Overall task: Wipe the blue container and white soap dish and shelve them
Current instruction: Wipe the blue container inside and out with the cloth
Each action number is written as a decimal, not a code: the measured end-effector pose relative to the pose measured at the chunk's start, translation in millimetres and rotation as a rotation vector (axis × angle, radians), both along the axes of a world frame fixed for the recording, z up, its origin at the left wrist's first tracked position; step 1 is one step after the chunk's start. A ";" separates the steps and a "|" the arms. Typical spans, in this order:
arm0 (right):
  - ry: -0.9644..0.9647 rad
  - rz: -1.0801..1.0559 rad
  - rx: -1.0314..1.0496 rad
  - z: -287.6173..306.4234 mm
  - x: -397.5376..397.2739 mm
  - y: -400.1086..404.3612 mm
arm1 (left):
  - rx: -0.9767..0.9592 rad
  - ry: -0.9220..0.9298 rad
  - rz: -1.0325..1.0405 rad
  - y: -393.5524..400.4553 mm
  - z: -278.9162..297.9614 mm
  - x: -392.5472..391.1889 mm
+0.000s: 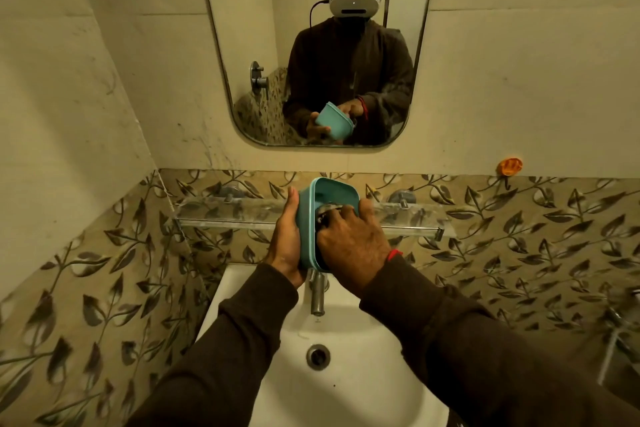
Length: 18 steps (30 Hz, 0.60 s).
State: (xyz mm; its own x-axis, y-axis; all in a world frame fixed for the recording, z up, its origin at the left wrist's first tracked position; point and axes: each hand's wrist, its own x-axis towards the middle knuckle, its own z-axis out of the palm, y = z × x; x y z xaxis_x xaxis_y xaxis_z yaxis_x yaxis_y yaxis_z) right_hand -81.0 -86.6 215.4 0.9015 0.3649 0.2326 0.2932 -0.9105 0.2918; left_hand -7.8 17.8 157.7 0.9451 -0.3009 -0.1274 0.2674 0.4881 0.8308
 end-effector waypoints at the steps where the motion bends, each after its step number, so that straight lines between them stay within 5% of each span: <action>1: 0.034 0.020 0.006 2.1 -0.9 -0.3 | 0.001 -0.002 0.011 0.7 0.2 0.2; 7: 0.278 0.100 0.125 19.2 -1.7 -0.5 | -0.035 -0.049 -0.013 6.9 0.2 -0.8; 18: 0.795 0.094 0.812 38.7 -6.9 -9.7 | -0.146 -0.109 -0.157 12.3 -3.5 -9.7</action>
